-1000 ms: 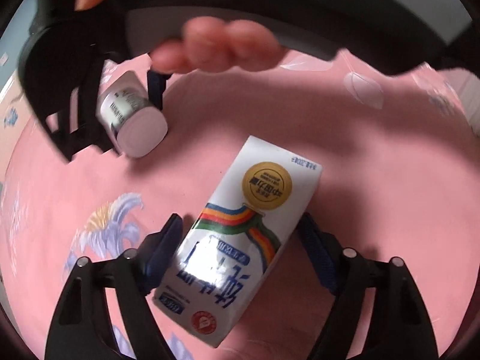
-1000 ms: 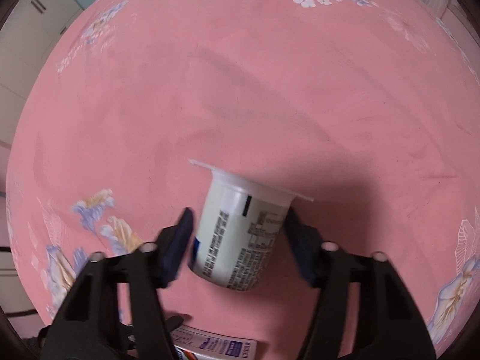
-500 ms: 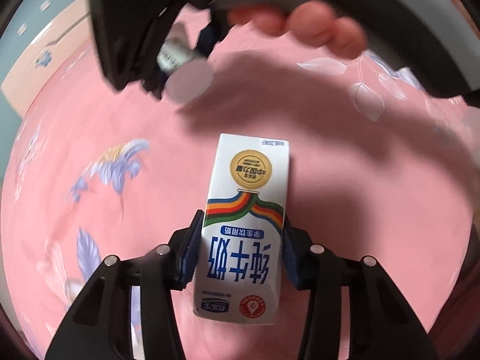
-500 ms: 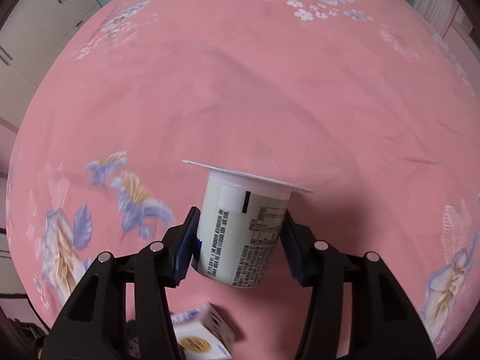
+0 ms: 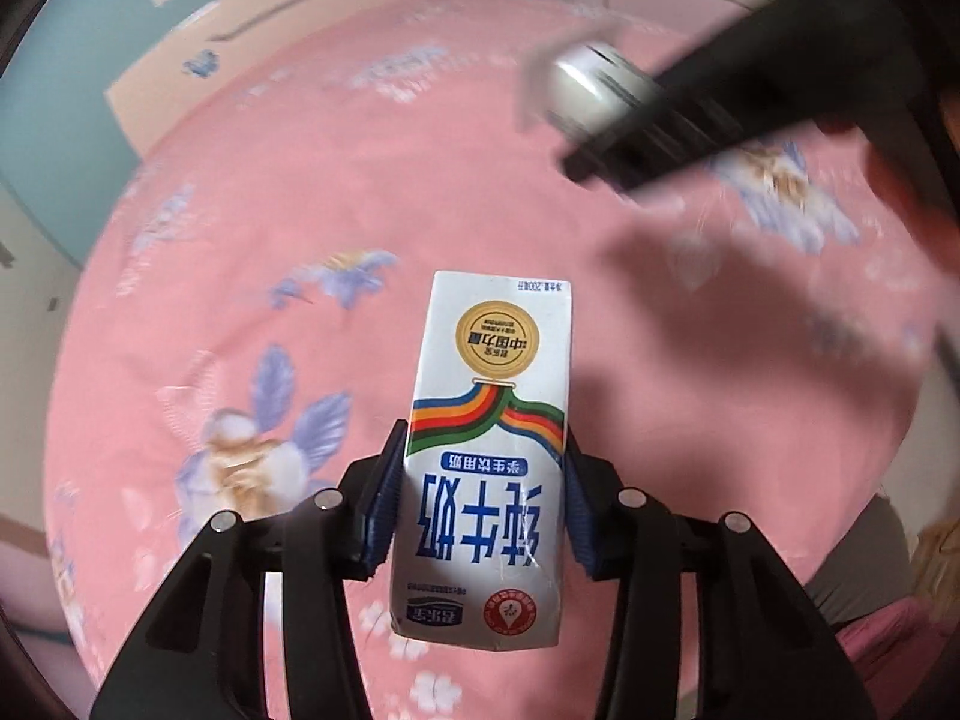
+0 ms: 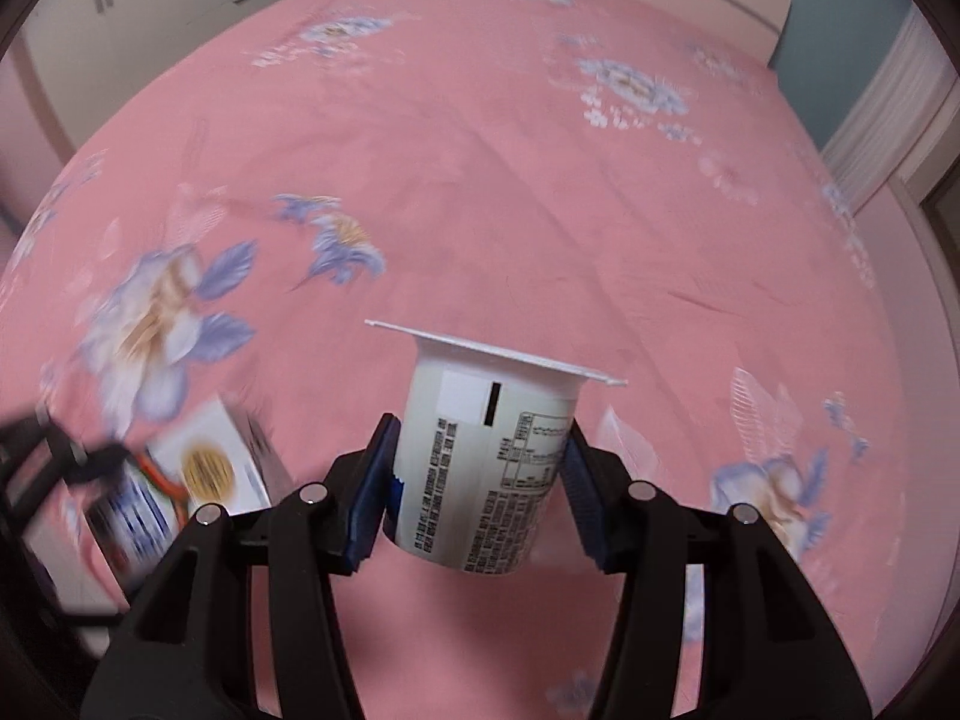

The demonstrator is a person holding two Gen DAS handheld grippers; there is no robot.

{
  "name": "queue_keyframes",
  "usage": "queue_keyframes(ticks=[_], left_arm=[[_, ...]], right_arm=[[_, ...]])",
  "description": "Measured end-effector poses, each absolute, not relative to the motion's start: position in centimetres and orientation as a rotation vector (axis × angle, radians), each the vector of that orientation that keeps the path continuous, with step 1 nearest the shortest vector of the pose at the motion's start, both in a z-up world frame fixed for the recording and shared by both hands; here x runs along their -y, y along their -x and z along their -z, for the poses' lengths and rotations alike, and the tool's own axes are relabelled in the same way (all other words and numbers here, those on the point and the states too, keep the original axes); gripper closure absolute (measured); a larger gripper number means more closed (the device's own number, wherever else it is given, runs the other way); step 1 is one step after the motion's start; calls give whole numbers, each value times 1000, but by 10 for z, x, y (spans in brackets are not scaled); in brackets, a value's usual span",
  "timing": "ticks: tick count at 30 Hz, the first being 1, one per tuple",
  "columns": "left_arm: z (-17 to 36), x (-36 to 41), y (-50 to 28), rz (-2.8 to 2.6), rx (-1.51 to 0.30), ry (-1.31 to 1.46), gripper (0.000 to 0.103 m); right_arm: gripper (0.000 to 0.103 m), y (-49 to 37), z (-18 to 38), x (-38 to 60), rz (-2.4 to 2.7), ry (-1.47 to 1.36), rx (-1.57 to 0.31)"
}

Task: Collect trash
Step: 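Carry the milk carton and yogurt cup with both tools over the trash bin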

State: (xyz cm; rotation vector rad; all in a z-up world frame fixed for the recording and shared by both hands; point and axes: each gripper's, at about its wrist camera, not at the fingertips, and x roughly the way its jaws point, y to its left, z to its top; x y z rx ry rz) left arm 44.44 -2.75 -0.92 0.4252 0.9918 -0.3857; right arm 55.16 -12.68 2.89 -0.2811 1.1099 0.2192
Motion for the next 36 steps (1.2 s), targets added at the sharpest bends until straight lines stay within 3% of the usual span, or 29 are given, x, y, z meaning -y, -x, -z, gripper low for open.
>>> queue_keyframes(ticks=[9,20,36], left_arm=[[-97,16,-371,286,-829,-386,55],[-179,8,-284,203,-655,-373,55],[-175,-14,-202,158,-619,-366,55]], right_arm=[[50,-443,-126,138,-260,318,-931],[50,-325,-219,152,-296,302,-733],[50,-236,-202,157,-336,299,-717]])
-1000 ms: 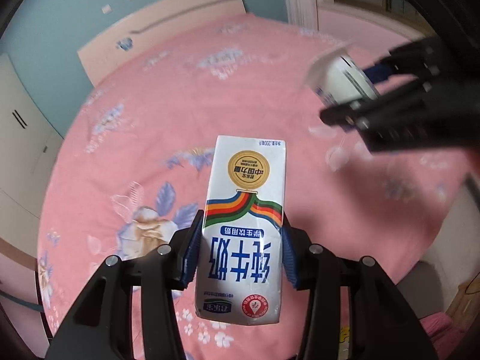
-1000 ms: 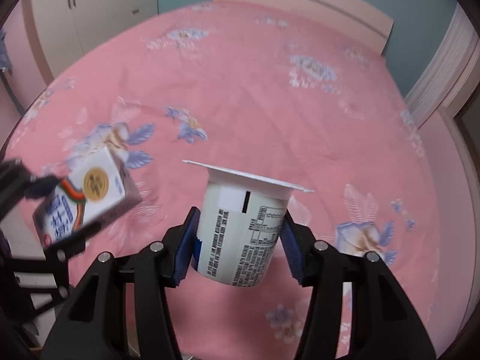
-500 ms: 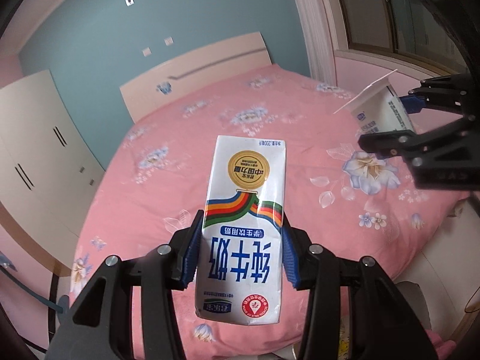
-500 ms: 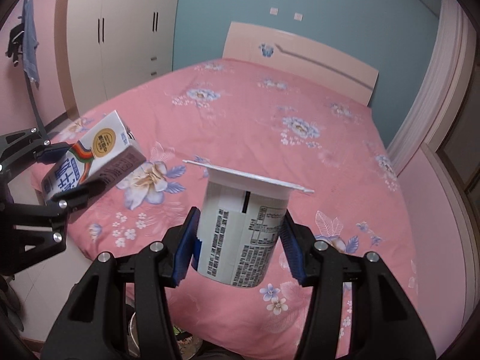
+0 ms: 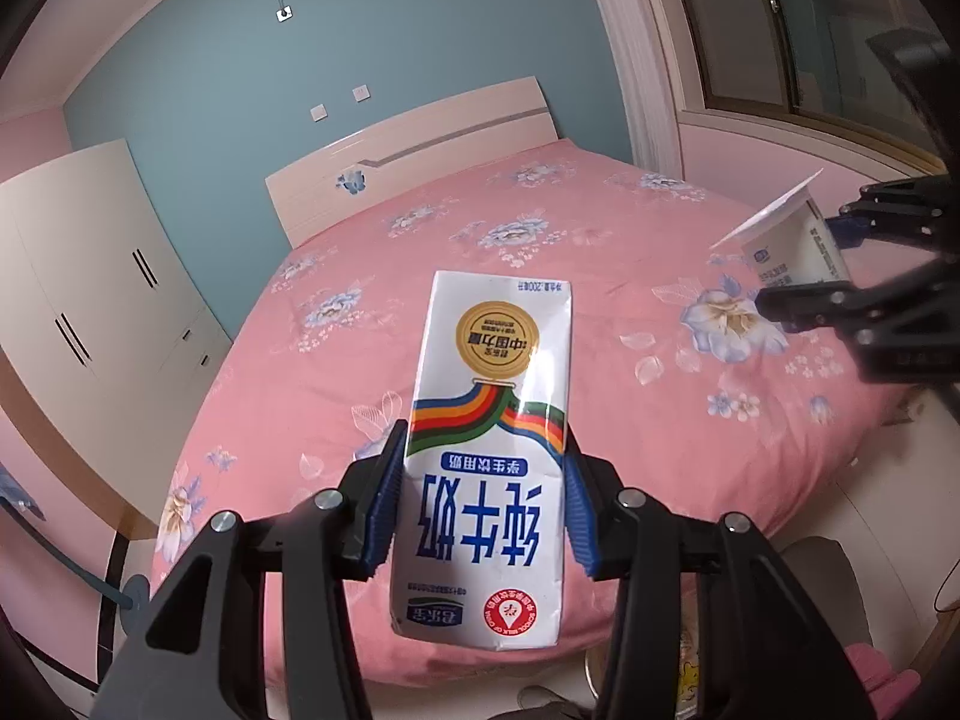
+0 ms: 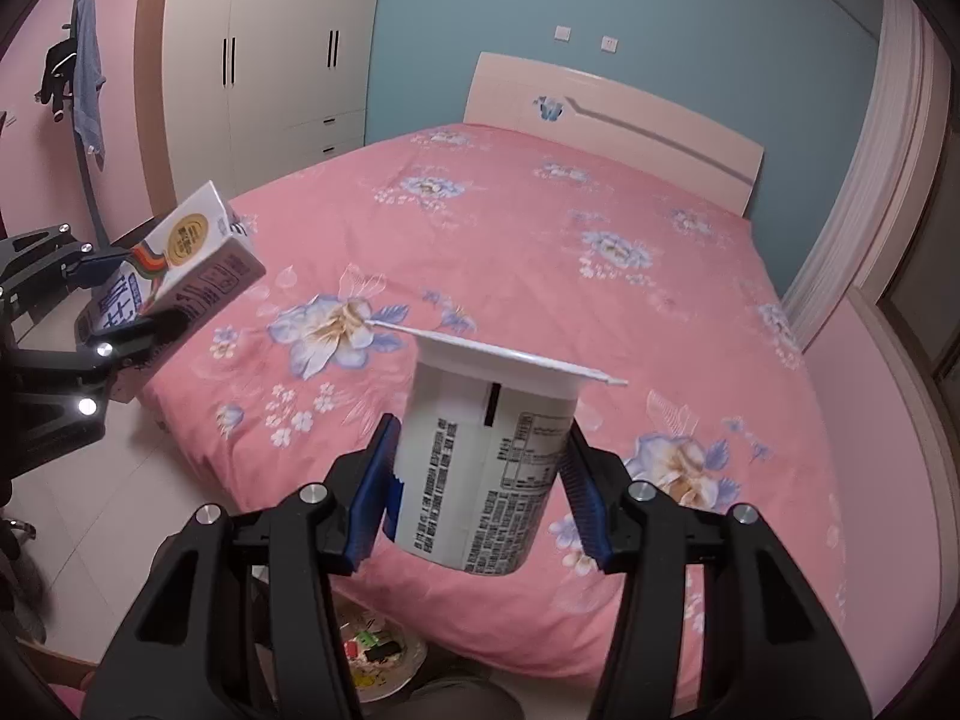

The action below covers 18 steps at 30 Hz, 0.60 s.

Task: Collect trash
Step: 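Carry the milk carton and yogurt cup with both tools over the trash bin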

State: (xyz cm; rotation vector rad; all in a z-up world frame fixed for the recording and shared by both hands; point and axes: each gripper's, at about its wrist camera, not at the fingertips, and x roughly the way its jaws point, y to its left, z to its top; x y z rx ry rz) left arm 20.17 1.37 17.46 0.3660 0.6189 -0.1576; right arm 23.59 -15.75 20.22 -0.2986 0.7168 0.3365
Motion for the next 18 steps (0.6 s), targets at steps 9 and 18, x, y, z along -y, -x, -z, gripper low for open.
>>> queue_keyframes(ticks=[9,18], left_arm=[[-137,-24,-179,159,-674,-371,55],[-78,-32,-172,186,-773,-385,55]], right_arm=[[50,-219,-162,147,-371,296,-767],[50,-211,-105,133,-394,320,-861]])
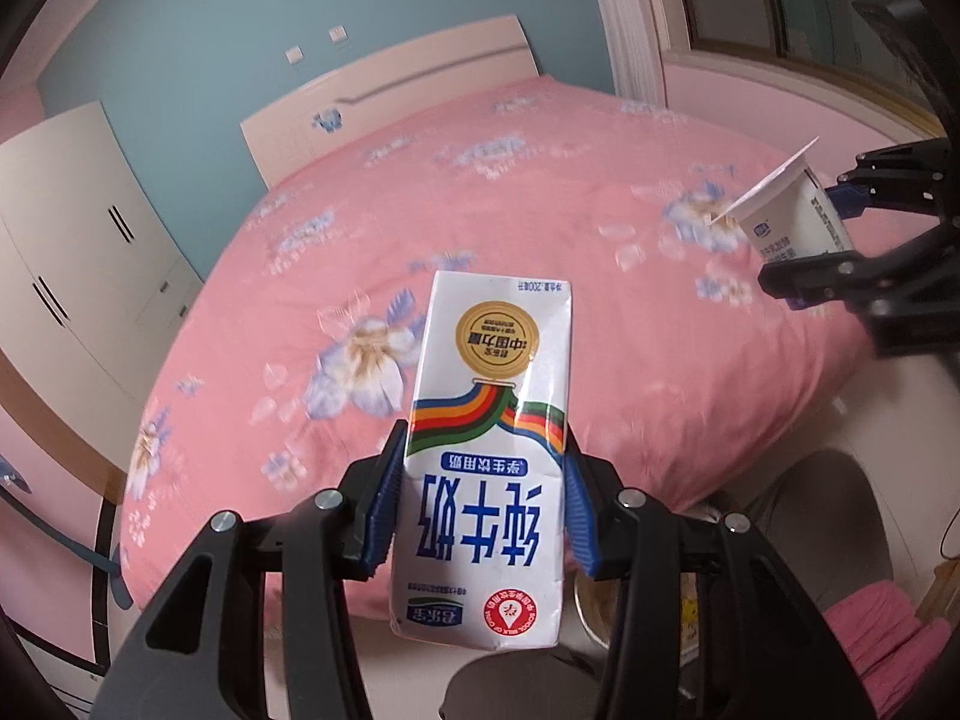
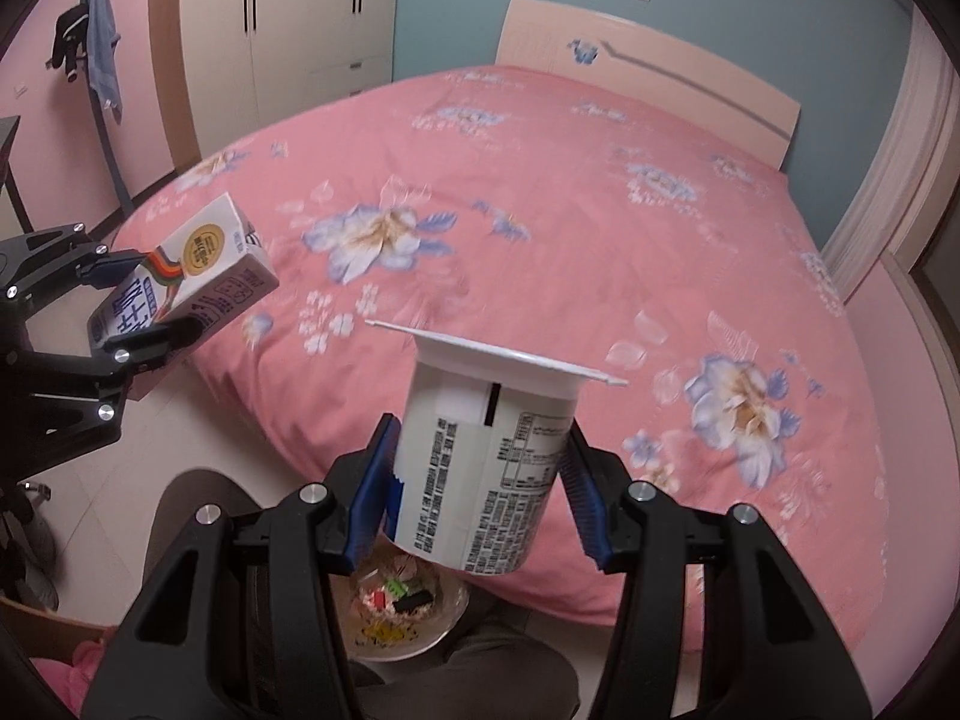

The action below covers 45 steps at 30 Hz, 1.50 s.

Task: Collect trash
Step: 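Carry the milk carton and yogurt cup with both tools over the trash bin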

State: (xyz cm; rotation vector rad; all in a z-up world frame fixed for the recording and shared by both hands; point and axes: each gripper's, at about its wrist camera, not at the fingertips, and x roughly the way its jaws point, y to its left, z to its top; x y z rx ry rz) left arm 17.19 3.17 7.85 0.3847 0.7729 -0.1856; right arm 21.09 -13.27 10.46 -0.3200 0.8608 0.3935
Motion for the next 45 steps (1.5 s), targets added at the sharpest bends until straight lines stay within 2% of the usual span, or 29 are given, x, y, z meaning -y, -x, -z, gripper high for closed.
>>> queue_keyframes(ticks=[19,45], left_arm=[[43,-33,-164,260,-1000,-347,55],[168,5,-156,374,-1232,-336,55]], right_arm=[[50,-205,24,117,-443,360,-1071],[50,-195,156,116,-501,342,-1307]])
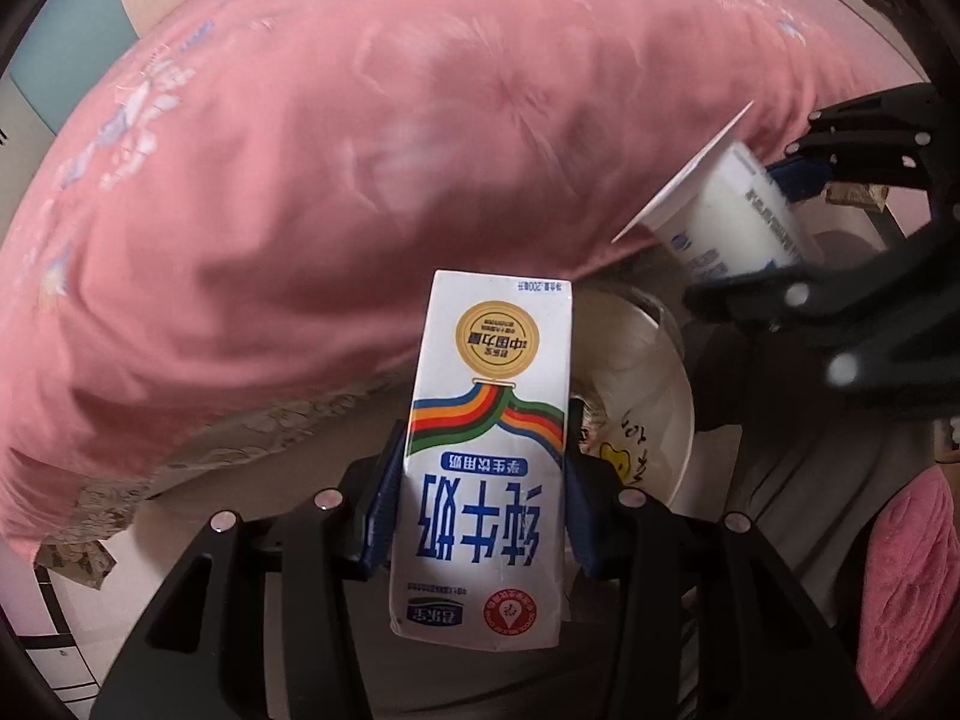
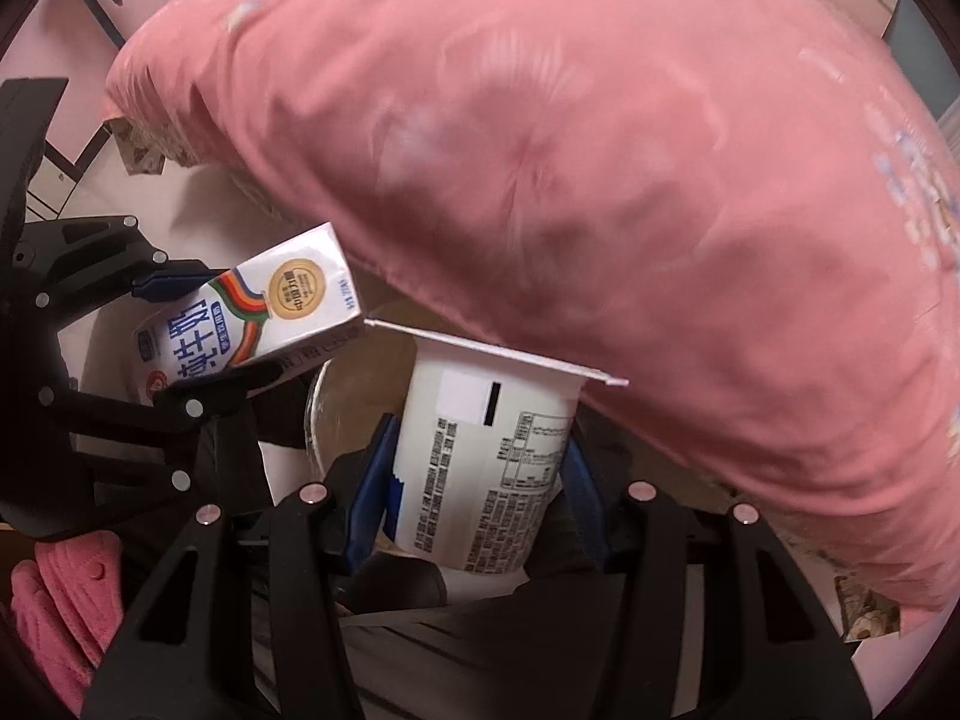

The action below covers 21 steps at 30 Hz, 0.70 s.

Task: Collect trash
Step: 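Carry the milk carton and yogurt cup with both tools over the trash bin, then open the left tool to drop the milk carton while the right tool drops the yogurt cup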

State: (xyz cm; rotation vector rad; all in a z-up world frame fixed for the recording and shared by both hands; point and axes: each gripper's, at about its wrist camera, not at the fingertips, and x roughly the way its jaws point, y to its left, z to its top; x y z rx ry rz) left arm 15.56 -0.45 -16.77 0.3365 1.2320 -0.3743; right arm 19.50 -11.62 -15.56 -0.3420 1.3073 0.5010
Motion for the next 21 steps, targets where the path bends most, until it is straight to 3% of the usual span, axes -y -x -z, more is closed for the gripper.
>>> queue_keyframes(ticks=[21], left_arm=[[260,23,-180,392,-1418,-246,55]], right_arm=[[50,-195,283,110,-493,338,-1545]])
